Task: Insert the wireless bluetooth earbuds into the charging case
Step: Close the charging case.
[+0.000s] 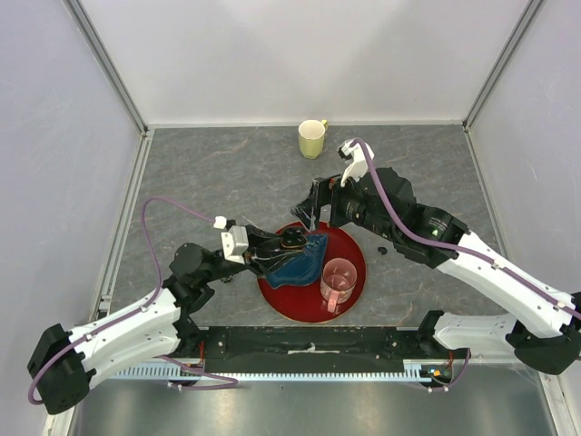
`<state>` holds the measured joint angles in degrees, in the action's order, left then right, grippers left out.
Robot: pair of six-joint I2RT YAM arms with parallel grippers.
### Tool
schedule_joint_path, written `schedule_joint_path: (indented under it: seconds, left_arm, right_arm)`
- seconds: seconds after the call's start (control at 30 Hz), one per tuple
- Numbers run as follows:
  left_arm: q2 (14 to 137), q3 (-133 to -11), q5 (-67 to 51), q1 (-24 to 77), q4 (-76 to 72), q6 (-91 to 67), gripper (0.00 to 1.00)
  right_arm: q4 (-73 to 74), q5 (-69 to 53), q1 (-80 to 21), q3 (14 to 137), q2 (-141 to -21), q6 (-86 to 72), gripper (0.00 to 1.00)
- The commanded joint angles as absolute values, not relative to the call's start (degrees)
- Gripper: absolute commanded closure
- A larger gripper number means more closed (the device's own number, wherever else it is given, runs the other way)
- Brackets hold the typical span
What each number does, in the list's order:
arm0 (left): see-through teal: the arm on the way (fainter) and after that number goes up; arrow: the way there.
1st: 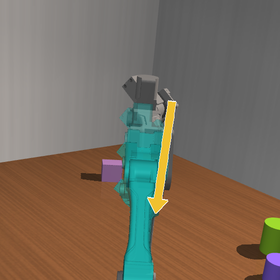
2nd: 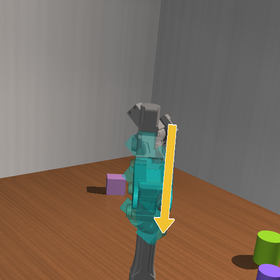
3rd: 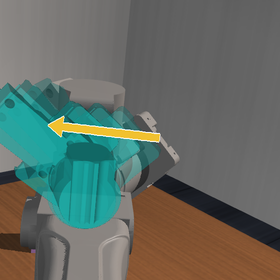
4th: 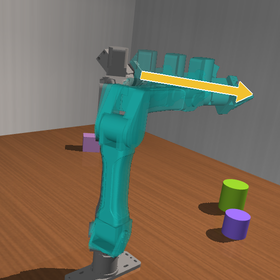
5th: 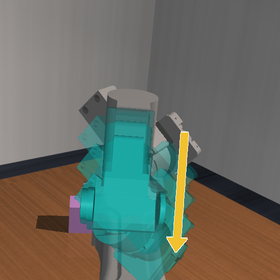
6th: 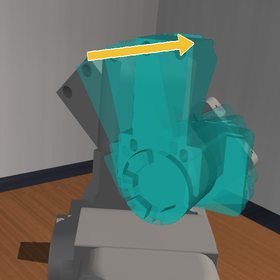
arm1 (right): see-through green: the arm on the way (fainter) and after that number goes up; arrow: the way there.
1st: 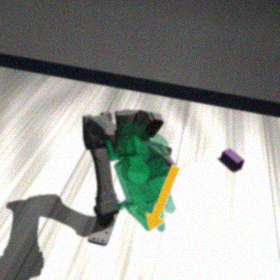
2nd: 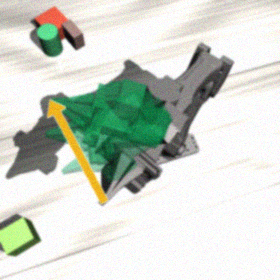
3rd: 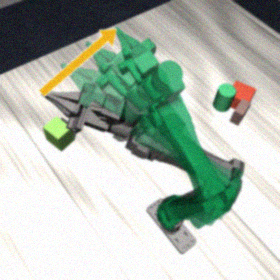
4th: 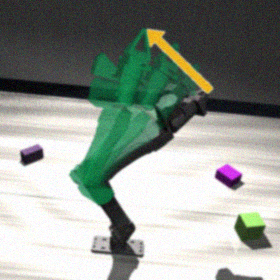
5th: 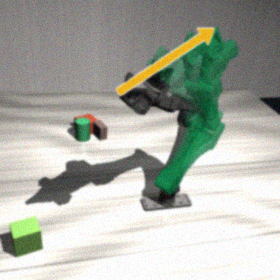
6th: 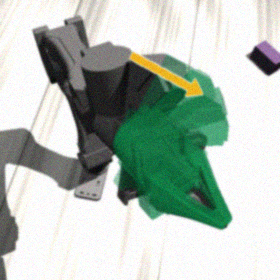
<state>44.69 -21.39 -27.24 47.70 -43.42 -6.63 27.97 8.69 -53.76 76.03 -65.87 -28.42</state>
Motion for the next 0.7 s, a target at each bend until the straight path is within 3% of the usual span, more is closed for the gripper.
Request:
schedule_joint_path:
  seconds: [0.0, 0.67]
  left_arm:
    - [46.1, -25.0, -30.0, 47.6, -44.3, -7.7, 0.98]
    - [46.8, -25.8, -30.1, 47.6, -42.8, -7.2, 0.98]
  right_arm:
    - [28.8, 4.4, -53.0, 76.4, -65.5, -30.0, 0.02]
    - [28.9, 0.5, -51.2, 72.2, -67.5, -31.4, 0.02]
